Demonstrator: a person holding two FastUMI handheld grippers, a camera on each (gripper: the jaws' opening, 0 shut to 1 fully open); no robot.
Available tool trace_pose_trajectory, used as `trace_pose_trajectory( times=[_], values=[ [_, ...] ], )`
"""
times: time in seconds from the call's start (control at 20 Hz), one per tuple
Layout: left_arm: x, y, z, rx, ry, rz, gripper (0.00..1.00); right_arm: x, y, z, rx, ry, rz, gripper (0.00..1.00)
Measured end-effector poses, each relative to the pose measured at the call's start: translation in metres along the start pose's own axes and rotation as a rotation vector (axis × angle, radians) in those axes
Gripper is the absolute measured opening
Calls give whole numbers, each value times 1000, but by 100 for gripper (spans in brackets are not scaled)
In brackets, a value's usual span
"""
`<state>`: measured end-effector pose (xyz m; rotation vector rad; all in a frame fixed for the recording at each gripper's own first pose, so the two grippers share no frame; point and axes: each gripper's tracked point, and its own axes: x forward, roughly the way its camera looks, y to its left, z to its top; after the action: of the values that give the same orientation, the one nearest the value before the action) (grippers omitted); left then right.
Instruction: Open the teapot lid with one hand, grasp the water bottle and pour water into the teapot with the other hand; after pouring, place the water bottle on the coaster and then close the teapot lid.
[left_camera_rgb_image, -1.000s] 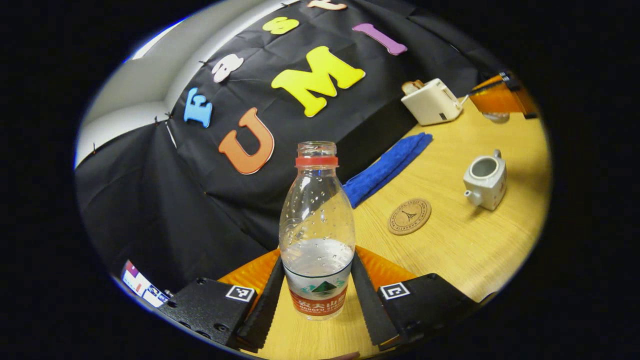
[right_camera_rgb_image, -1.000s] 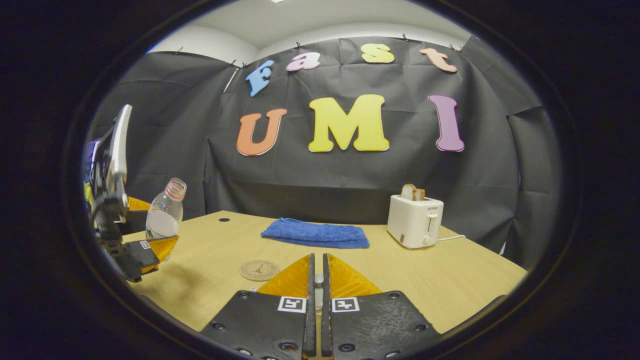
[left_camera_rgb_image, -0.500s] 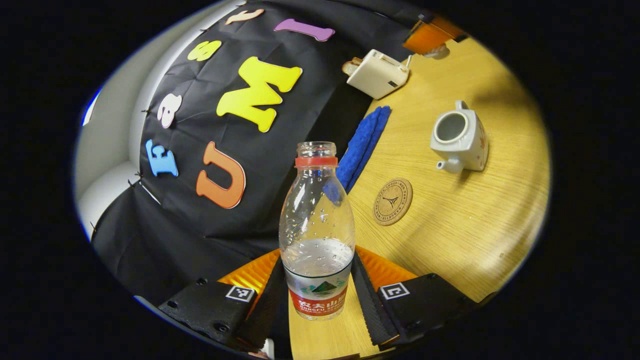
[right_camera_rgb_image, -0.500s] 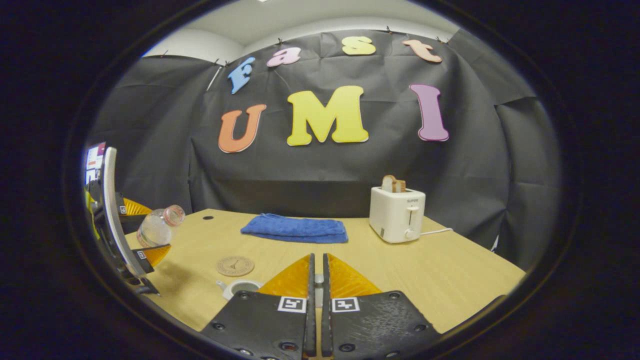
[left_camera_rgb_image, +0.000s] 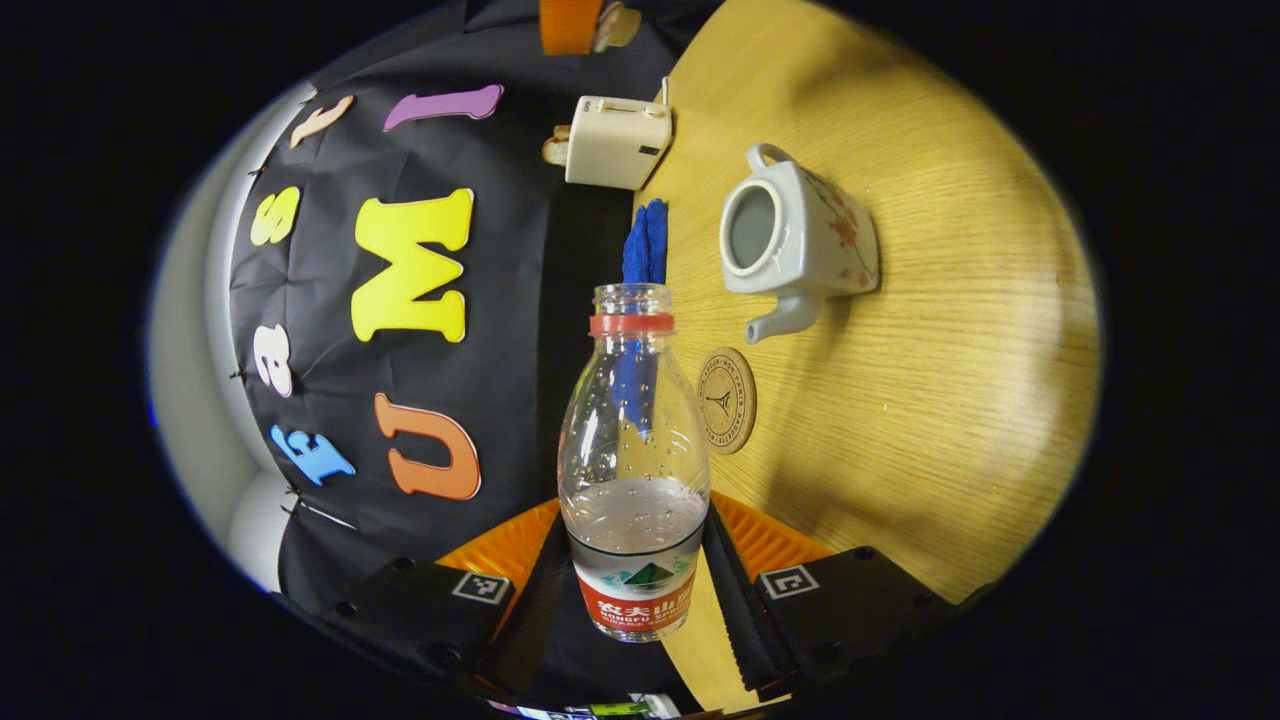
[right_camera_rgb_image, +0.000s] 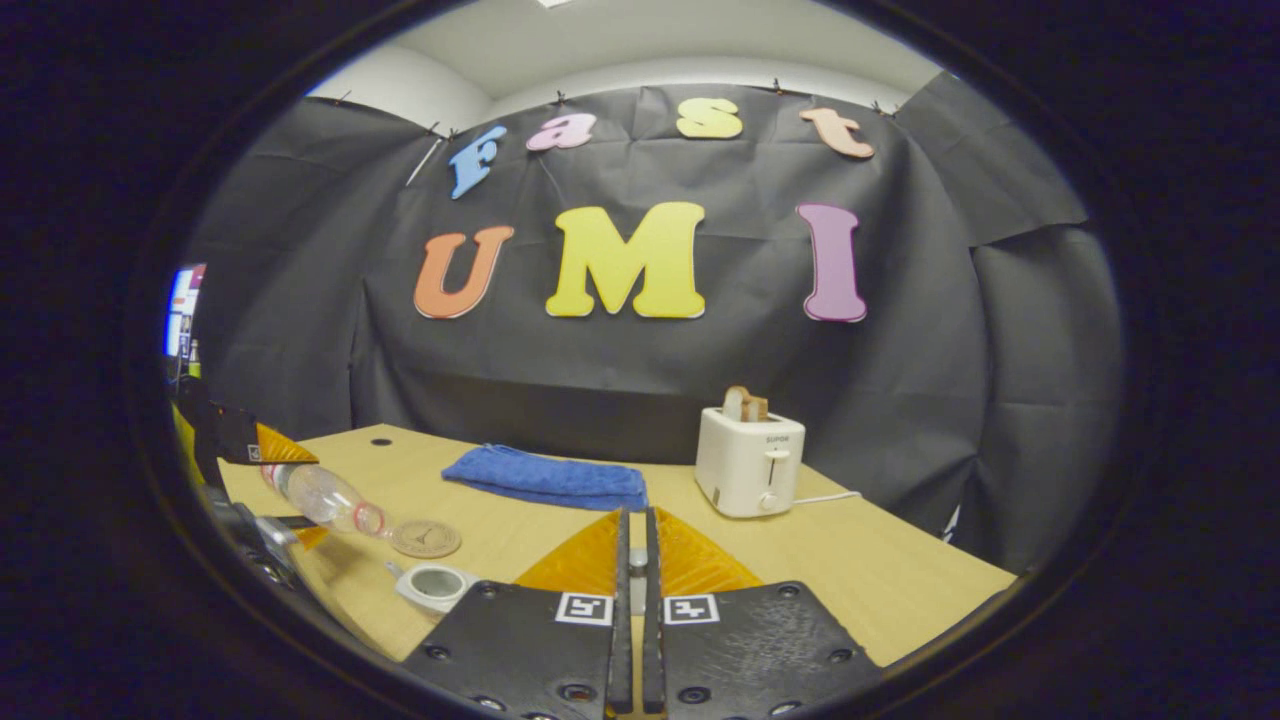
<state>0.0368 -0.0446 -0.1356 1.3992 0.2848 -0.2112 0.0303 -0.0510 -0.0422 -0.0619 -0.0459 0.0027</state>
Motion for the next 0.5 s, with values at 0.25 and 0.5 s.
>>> trace_pose_trajectory(
  times=[0.25,0.5],
  values=[
    [-5,-4,13,143,10,-9,76,-2,-2,4,-14,-30,9,4],
    [-8,-1,10,262,36,-5,76,-2,-11,9,-27,-52,-9,4]
  ],
)
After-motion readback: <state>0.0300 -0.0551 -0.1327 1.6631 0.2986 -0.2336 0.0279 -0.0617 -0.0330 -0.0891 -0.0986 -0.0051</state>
